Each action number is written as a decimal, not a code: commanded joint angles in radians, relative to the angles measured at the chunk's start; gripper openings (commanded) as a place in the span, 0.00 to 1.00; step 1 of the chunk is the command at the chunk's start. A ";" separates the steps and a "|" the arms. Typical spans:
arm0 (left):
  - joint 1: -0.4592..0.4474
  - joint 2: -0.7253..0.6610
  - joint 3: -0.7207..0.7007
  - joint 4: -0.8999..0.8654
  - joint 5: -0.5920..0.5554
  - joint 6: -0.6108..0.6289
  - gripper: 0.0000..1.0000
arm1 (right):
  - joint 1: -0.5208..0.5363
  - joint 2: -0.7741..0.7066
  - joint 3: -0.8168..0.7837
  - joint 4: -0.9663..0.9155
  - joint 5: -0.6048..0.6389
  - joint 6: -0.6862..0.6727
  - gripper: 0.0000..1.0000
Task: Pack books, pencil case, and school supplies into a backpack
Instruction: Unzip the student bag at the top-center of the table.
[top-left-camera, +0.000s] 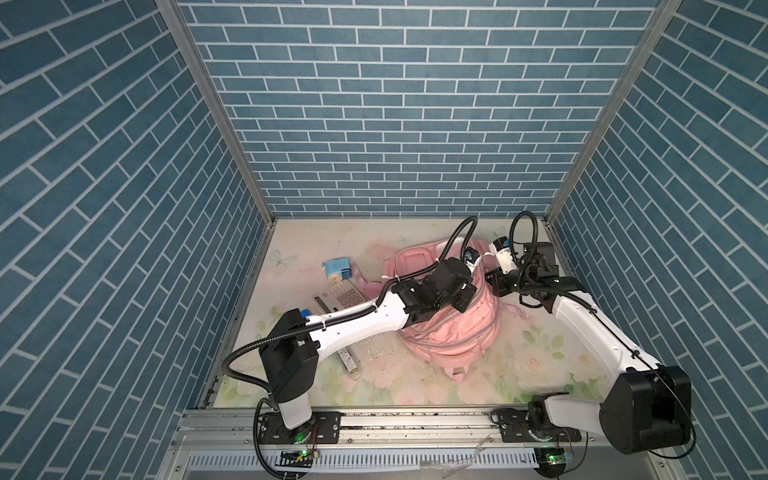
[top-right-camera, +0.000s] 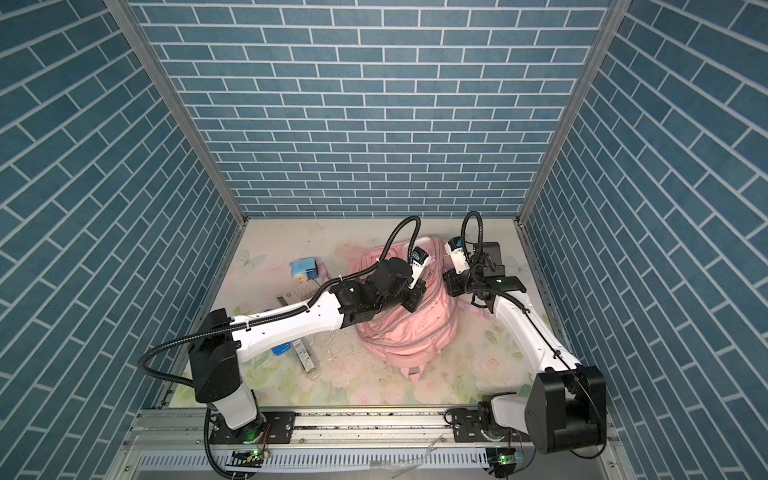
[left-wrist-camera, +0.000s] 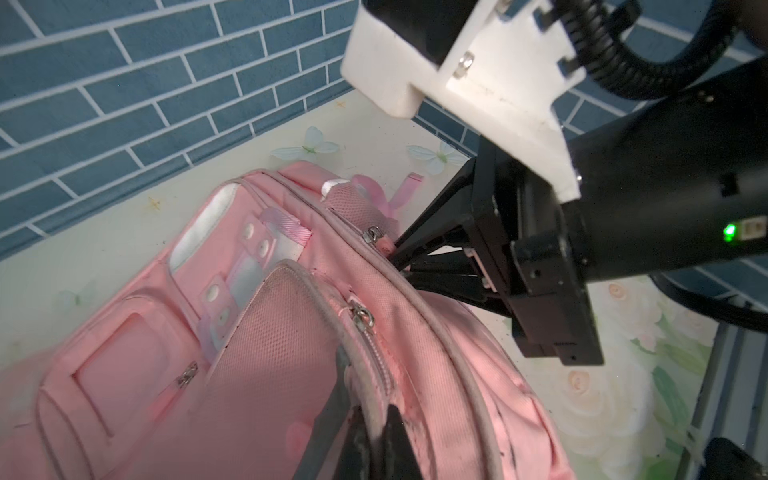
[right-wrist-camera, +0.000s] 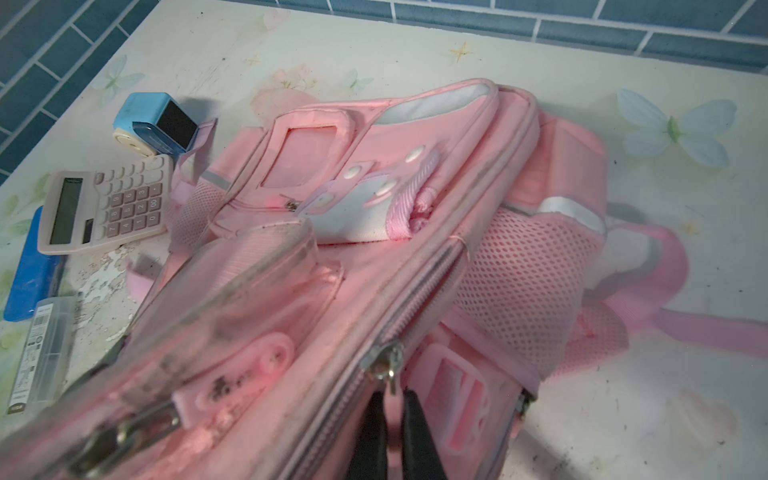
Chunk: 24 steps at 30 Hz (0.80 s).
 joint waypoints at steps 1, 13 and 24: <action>0.050 0.024 0.056 0.081 0.087 -0.169 0.00 | 0.002 -0.023 0.026 -0.005 -0.018 -0.038 0.00; 0.111 0.078 0.071 0.168 0.073 -0.303 0.00 | 0.207 -0.194 -0.135 0.057 0.042 0.129 0.00; 0.110 0.140 0.170 0.115 -0.029 -0.318 0.00 | 0.293 -0.246 -0.210 0.159 0.005 0.297 0.00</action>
